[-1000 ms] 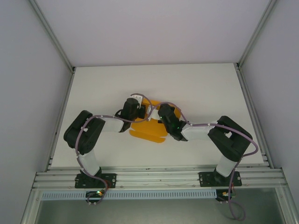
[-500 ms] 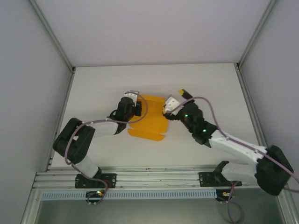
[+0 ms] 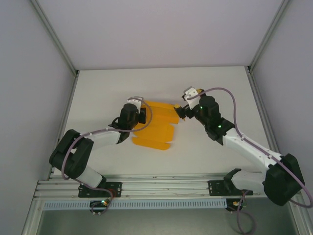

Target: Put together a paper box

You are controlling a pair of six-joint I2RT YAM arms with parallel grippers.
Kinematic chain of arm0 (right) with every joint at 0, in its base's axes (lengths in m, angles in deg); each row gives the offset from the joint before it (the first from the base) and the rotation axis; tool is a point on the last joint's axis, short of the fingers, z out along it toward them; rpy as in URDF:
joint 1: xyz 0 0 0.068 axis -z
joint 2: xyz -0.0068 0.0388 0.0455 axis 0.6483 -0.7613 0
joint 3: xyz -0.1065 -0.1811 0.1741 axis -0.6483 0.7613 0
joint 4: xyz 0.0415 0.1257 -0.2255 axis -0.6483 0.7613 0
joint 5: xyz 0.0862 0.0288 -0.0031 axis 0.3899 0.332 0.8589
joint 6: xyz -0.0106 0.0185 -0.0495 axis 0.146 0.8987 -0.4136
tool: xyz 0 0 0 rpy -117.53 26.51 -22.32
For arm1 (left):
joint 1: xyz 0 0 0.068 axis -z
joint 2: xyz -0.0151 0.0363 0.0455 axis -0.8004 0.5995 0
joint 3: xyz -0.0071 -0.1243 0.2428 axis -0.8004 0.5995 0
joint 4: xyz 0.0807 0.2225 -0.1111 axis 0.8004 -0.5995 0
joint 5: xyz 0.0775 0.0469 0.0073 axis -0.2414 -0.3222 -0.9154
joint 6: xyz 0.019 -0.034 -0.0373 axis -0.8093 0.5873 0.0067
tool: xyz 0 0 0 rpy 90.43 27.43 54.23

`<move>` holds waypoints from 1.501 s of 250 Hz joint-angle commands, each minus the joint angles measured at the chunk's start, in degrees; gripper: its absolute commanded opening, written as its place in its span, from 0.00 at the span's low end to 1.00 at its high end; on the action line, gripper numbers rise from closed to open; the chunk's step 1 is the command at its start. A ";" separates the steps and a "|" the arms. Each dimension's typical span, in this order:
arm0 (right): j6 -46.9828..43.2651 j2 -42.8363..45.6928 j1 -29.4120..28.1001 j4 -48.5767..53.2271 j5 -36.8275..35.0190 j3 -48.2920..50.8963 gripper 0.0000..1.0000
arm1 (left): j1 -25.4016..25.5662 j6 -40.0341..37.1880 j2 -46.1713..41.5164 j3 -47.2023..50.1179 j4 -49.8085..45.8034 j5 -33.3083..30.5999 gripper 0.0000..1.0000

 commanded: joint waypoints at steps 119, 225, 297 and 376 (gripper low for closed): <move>11.56 -12.14 0.38 -12.00 2.88 -3.10 1.00 | 1.12 1.41 -3.50 0.51 0.10 3.20 0.00; 16.50 -12.29 -4.24 -17.50 -14.51 -1.14 1.00 | 3.04 4.39 -4.09 -0.56 -1.82 -4.44 0.00; 17.13 -1.44 -2.76 0.34 -14.01 6.28 1.00 | 2.39 4.04 -6.41 -2.19 -5.38 -6.33 0.00; 19.18 -1.46 0.69 5.31 -9.19 7.97 1.00 | 1.69 5.37 -9.70 -2.60 -7.69 -4.19 0.00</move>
